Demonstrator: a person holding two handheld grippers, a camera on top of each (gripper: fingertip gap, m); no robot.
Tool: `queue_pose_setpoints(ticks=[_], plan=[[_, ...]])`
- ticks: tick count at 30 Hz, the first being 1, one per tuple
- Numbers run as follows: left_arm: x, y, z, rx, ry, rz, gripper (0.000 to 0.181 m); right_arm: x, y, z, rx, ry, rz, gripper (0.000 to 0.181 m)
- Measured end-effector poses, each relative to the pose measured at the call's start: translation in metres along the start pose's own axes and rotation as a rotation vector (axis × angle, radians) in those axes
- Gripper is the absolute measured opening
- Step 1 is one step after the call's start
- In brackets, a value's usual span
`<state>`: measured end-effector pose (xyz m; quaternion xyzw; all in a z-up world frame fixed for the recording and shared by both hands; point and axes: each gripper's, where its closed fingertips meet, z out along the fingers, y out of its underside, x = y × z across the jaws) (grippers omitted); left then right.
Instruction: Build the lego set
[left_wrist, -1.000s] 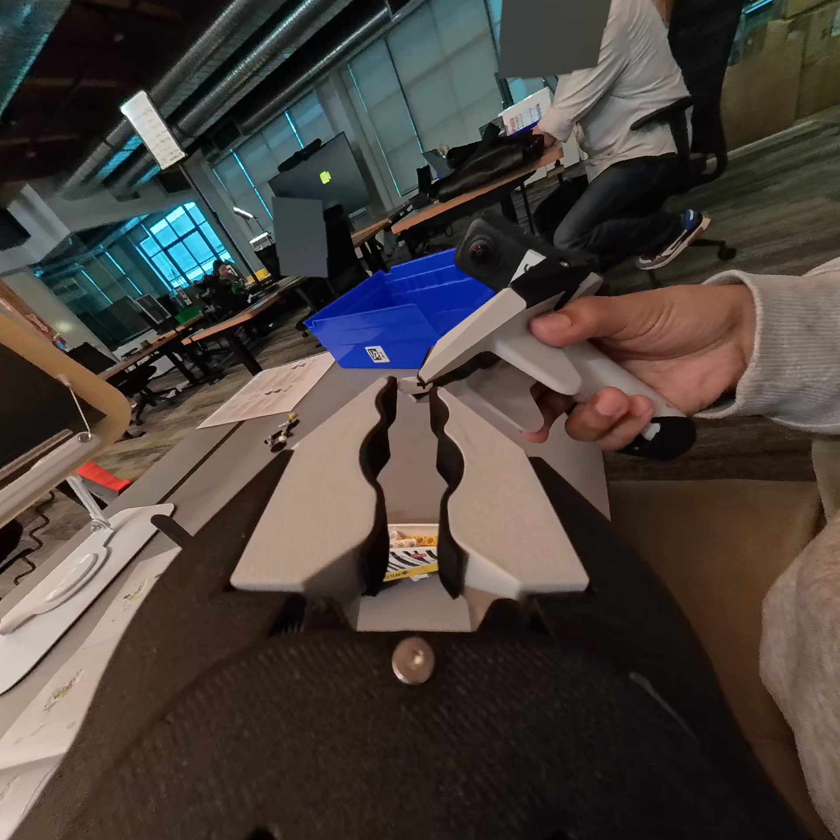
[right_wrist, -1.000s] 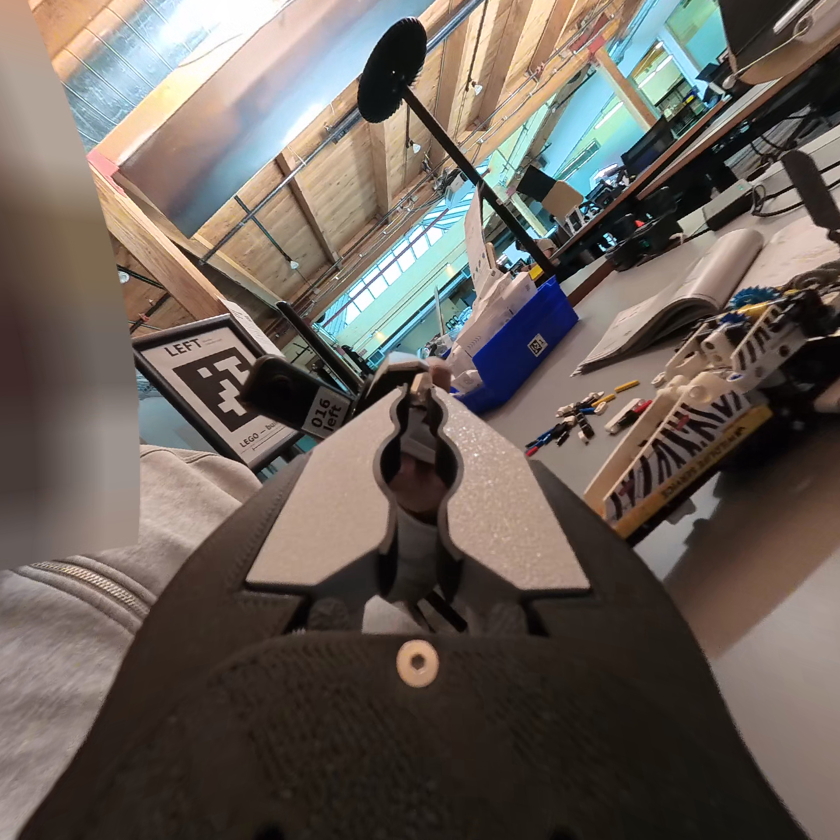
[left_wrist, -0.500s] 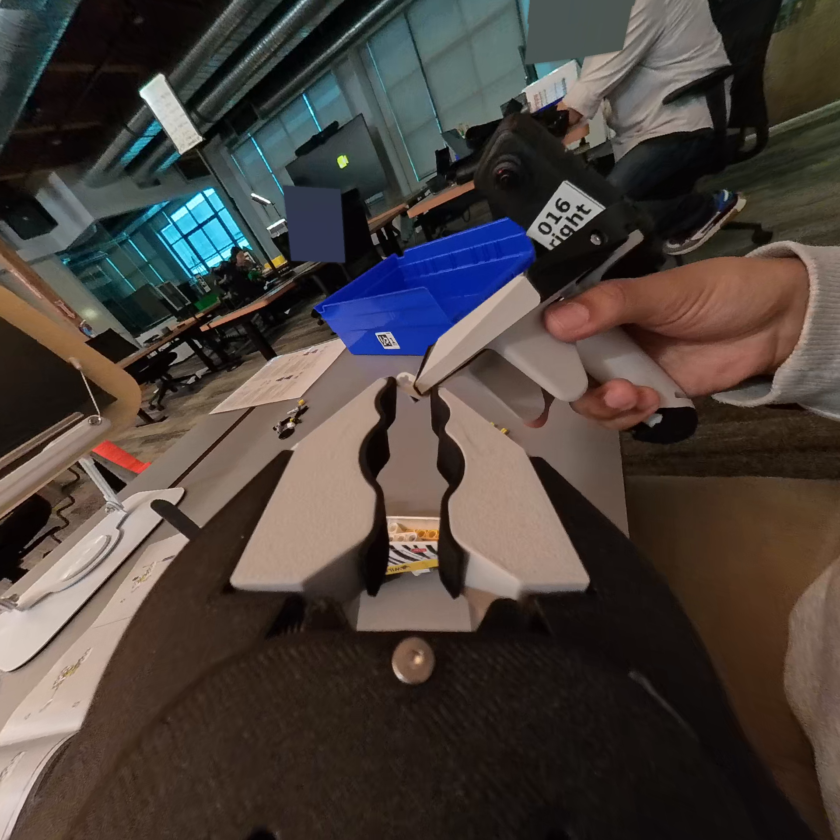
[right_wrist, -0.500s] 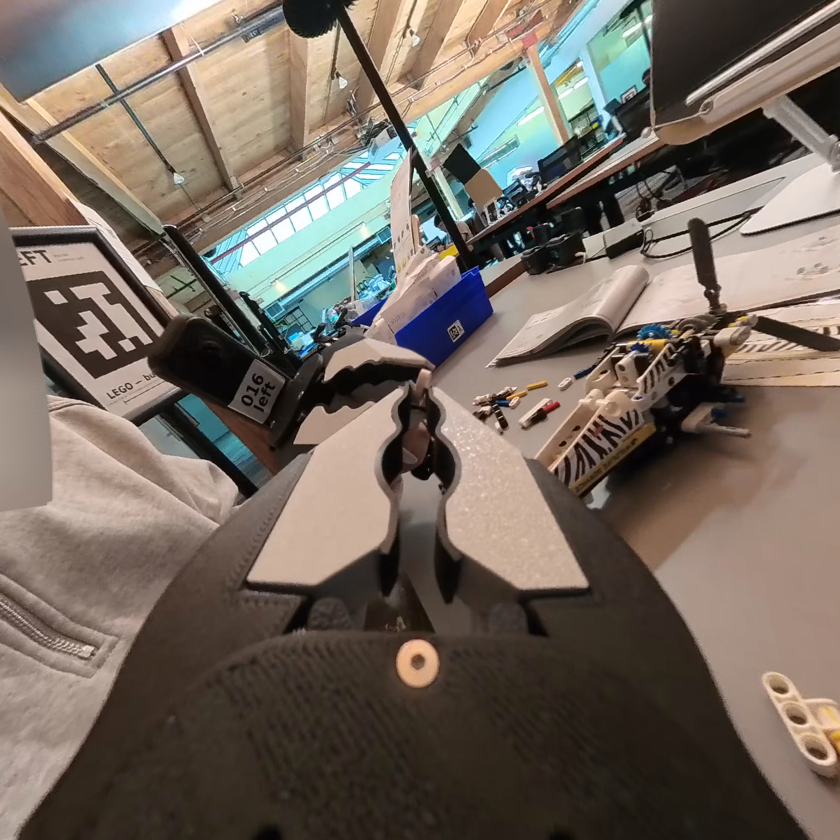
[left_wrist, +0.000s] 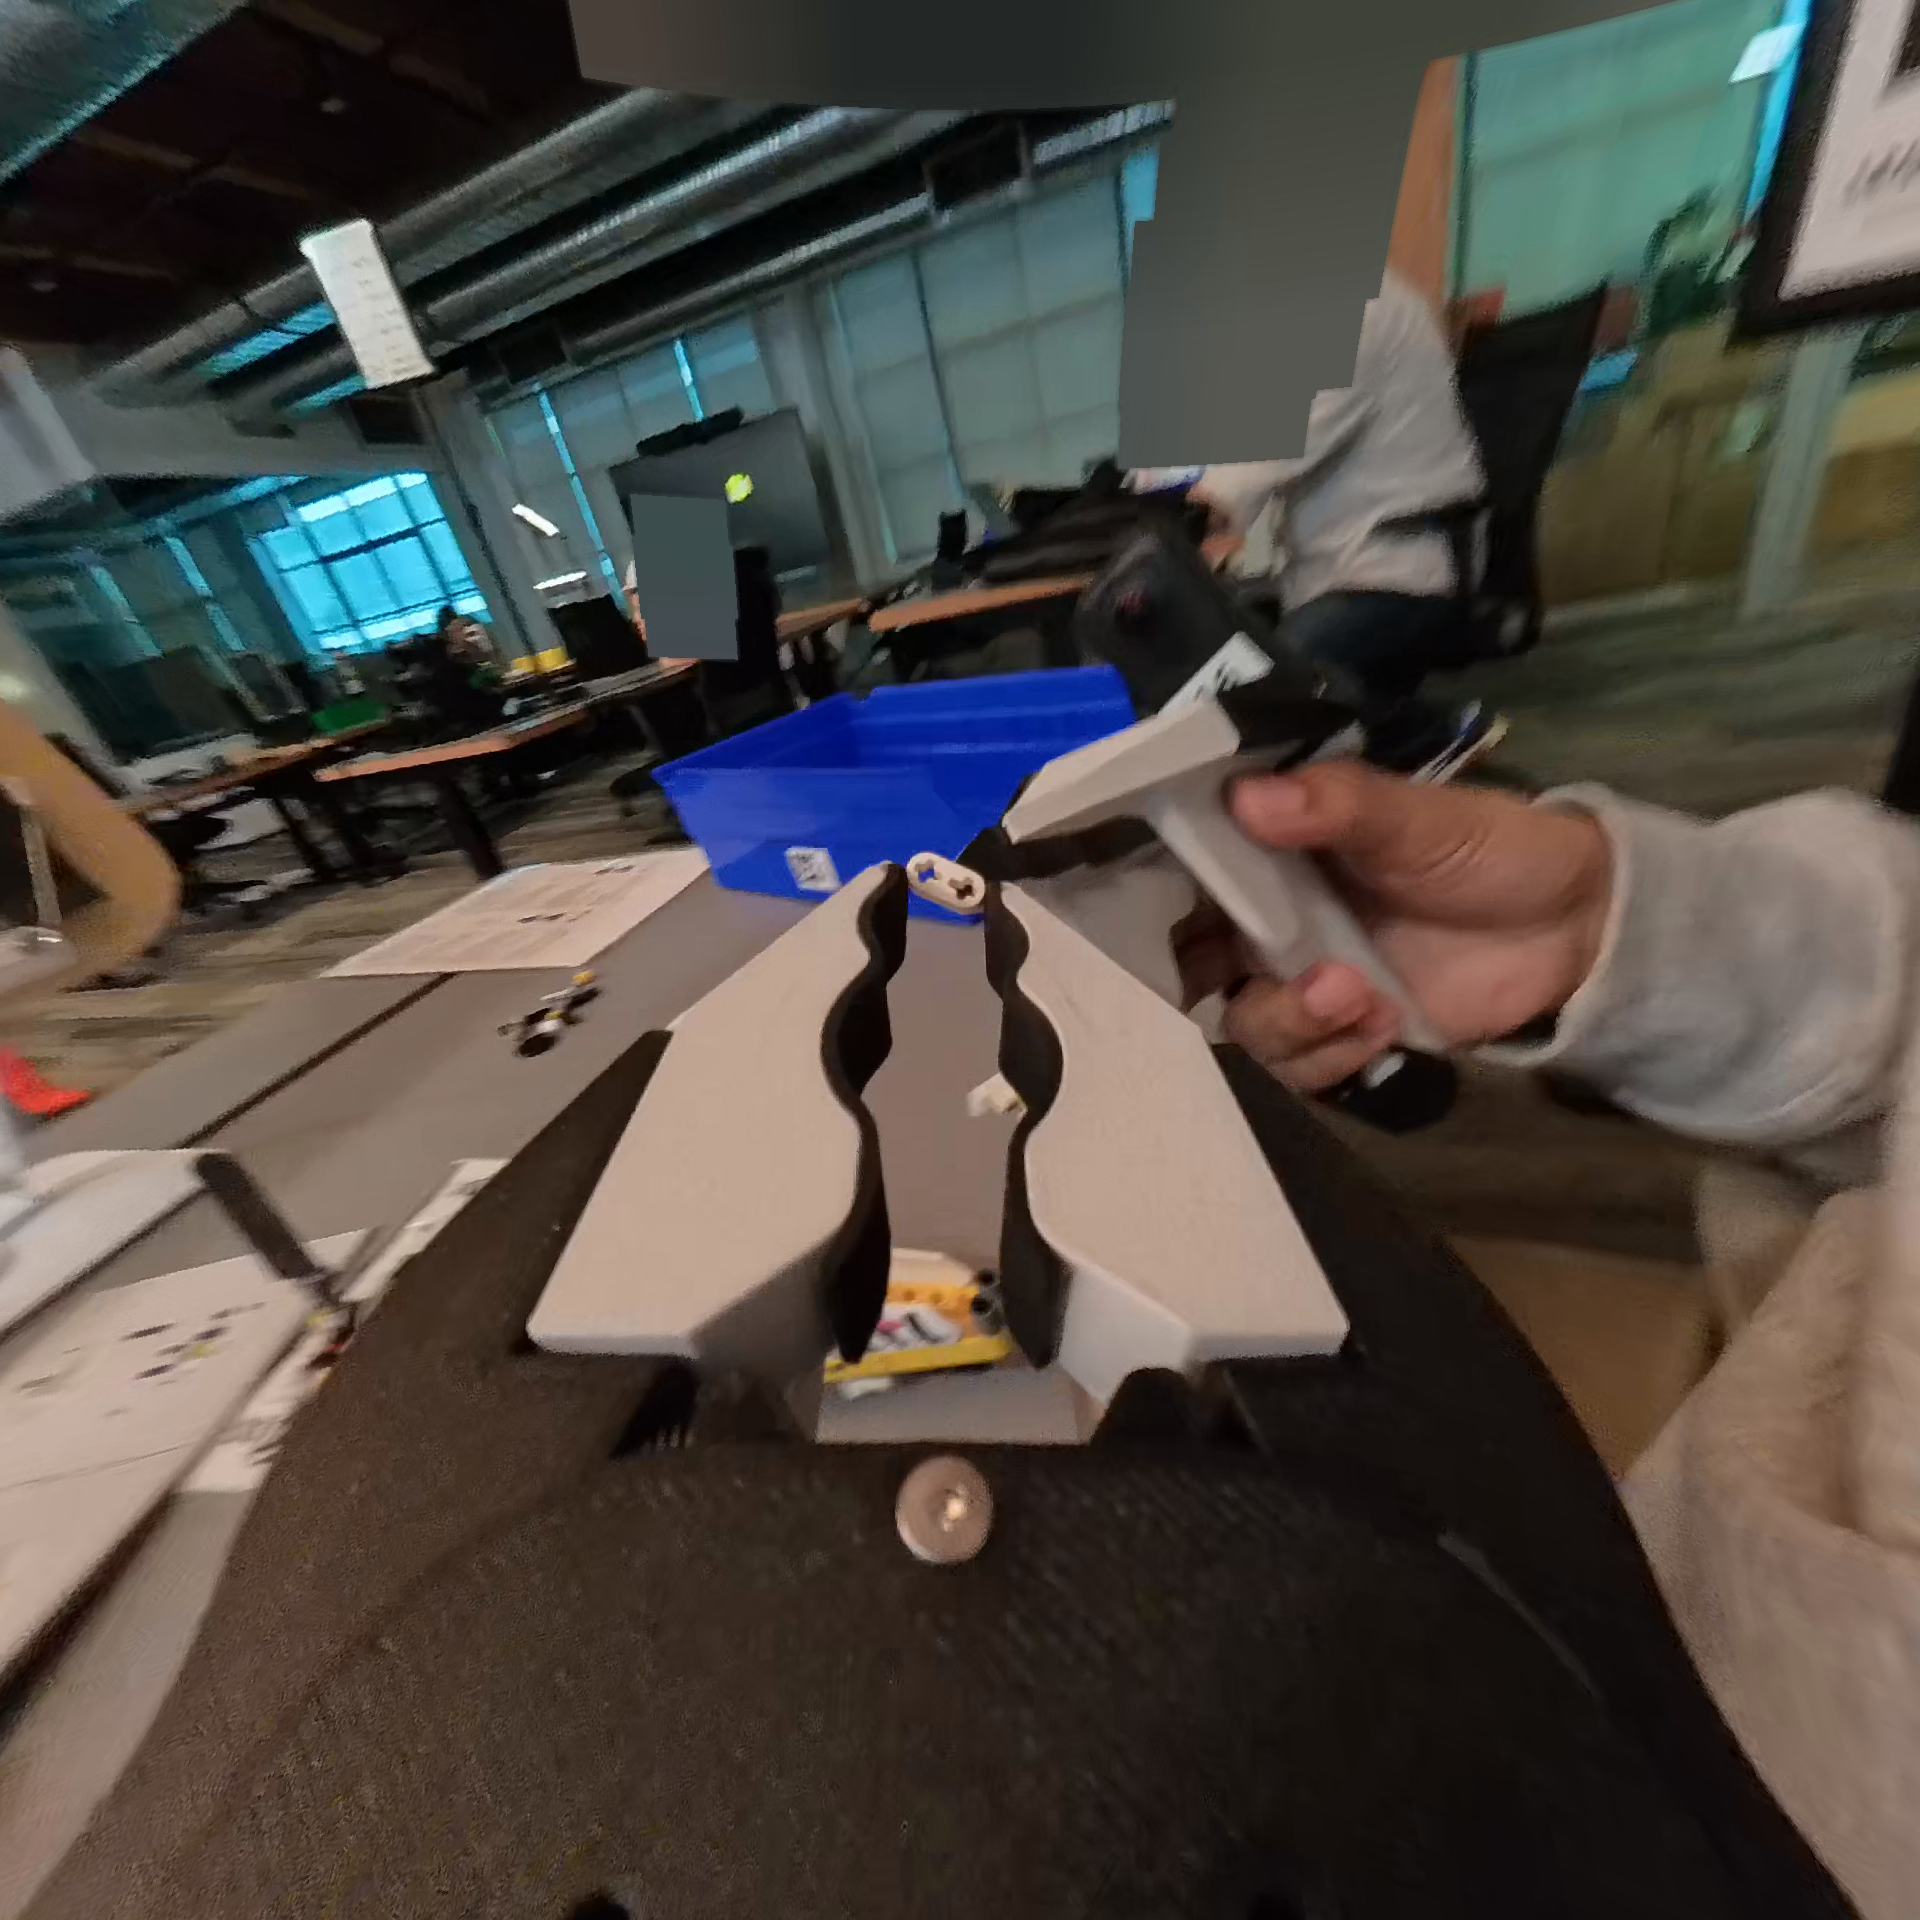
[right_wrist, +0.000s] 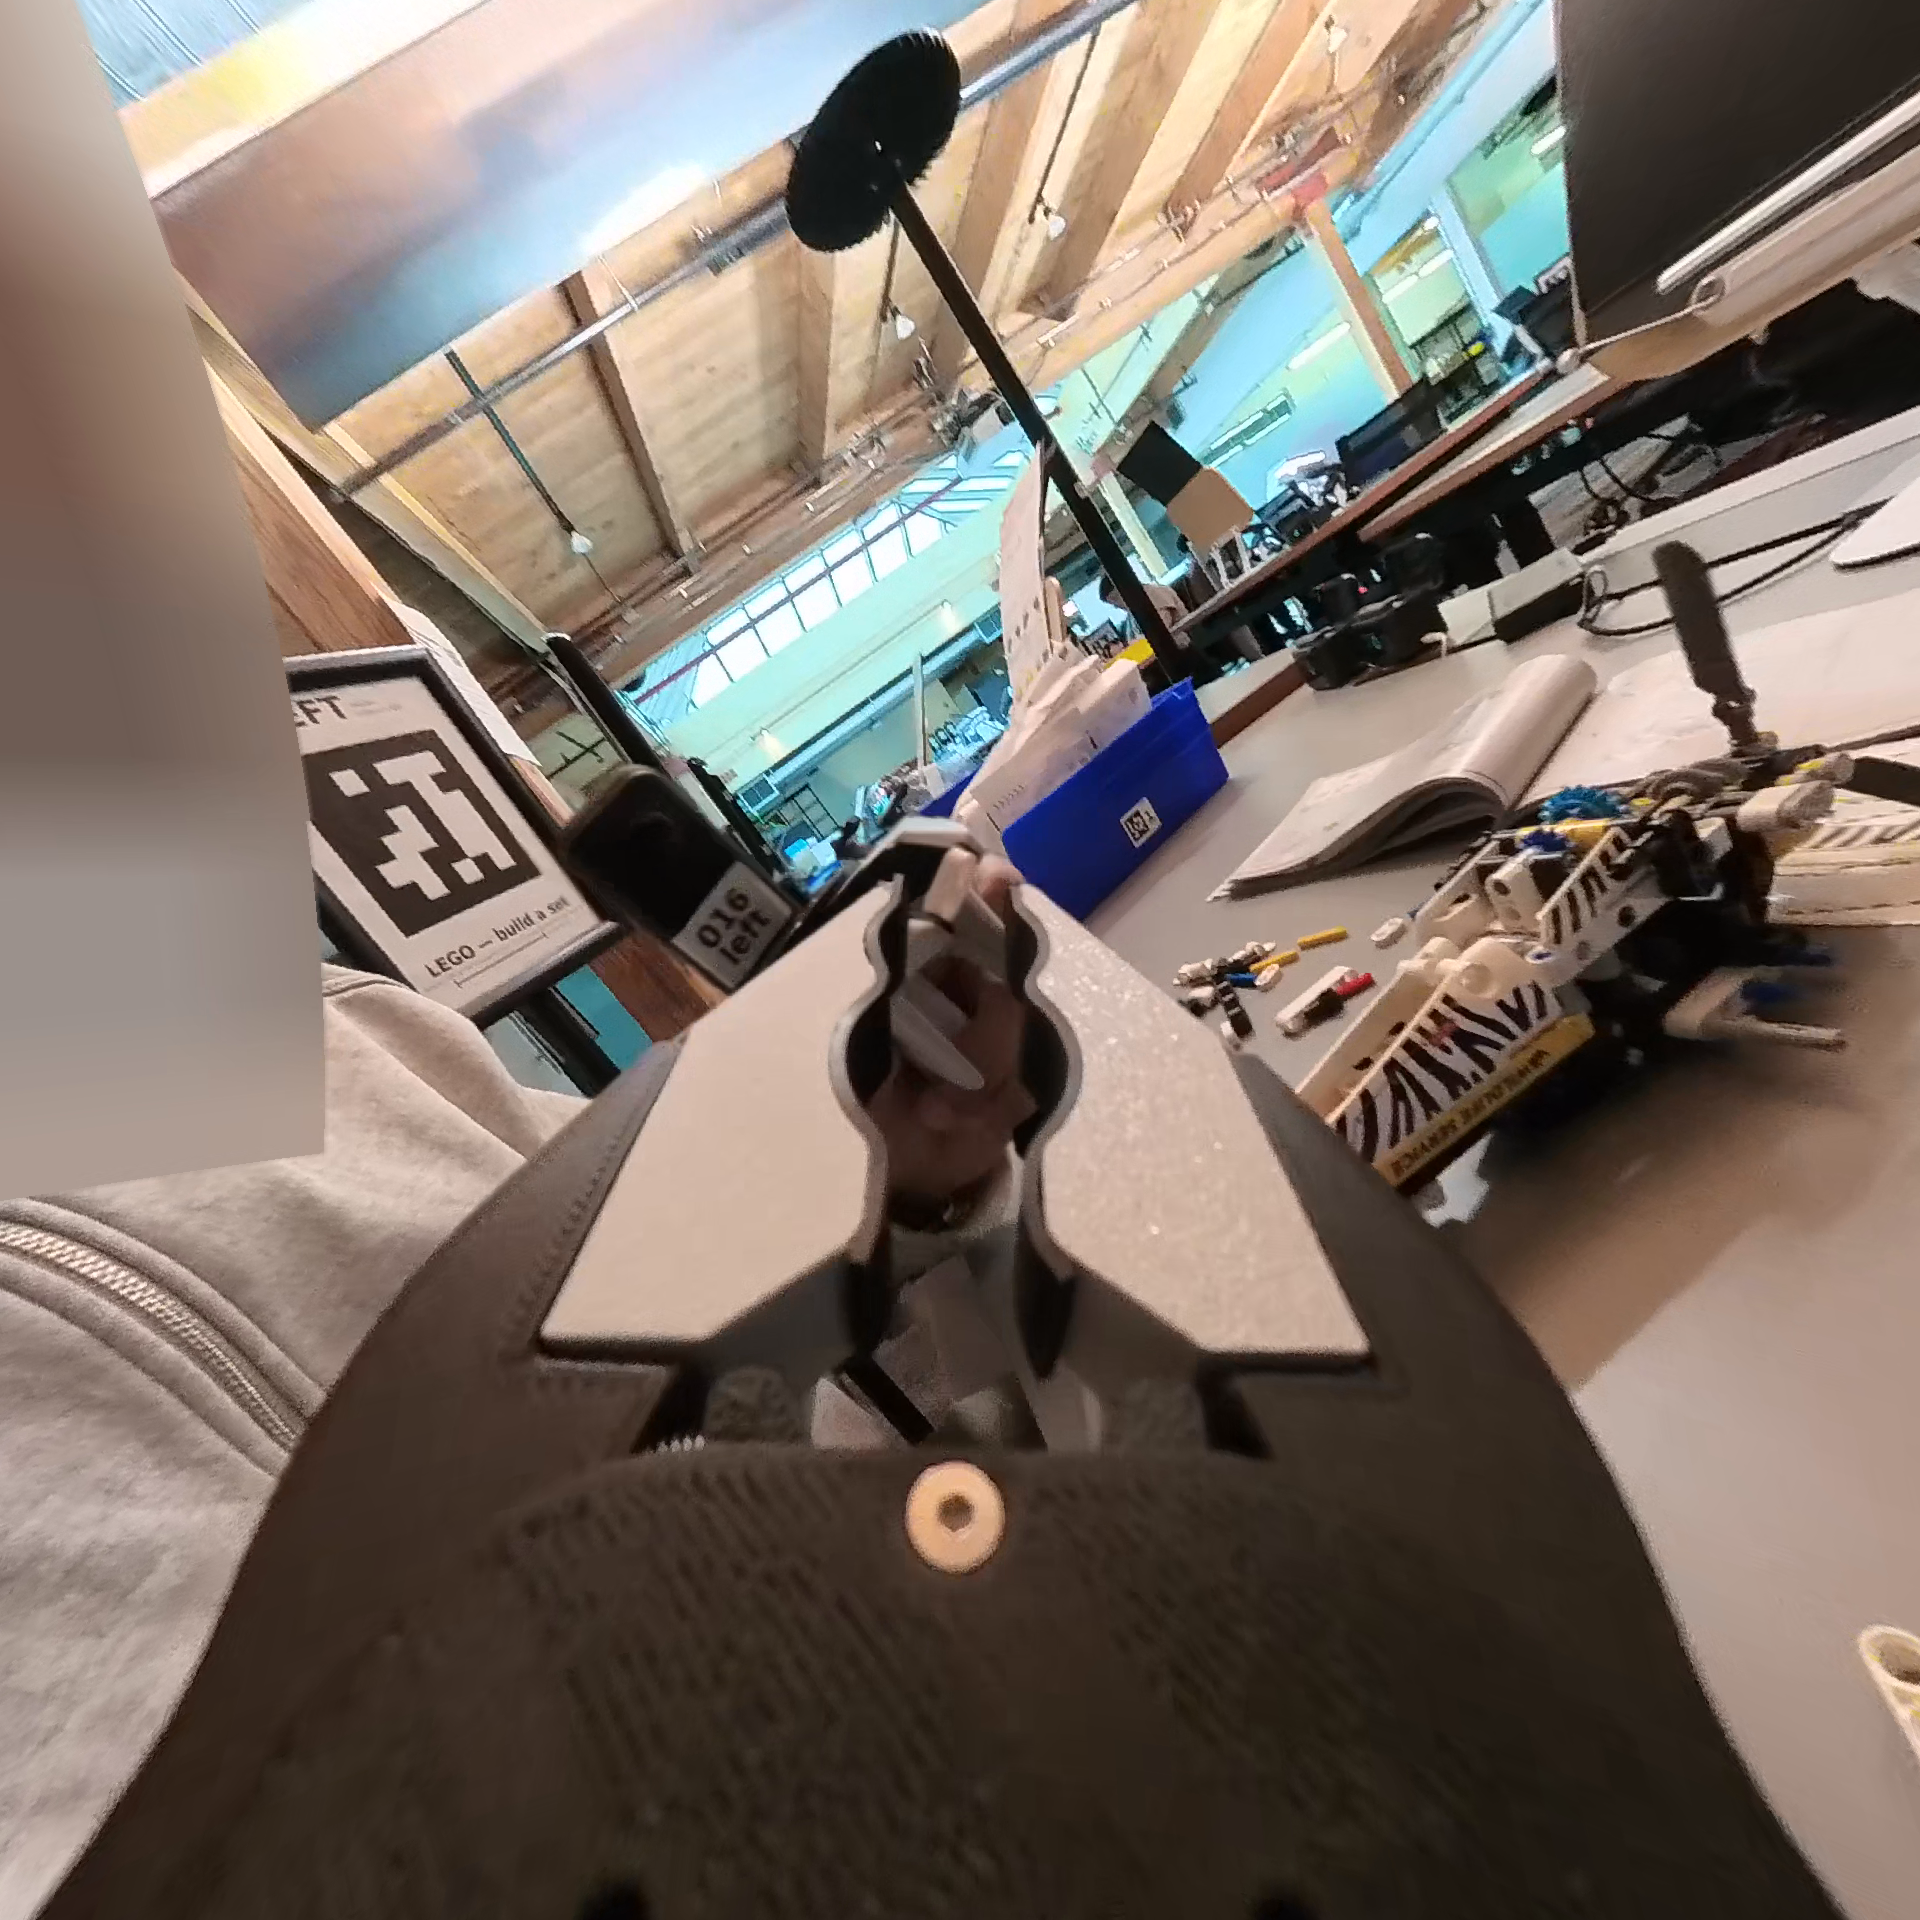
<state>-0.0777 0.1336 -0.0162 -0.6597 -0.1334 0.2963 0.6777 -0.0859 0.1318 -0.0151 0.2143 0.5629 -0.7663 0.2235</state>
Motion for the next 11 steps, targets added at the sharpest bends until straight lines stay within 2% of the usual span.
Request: queue_pose_setpoints(ticks=[6,11], plan=[[0.003,-0.029,-0.009,0.214,0.147,-0.327,0.011,-0.021,-0.007,0.001,0.090,-0.202,0.174,0.015],[0.013,-0.033,-0.008,0.224,0.197,-0.338,0.012,-0.032,-0.006,0.004,0.120,-0.360,0.353,0.011]])
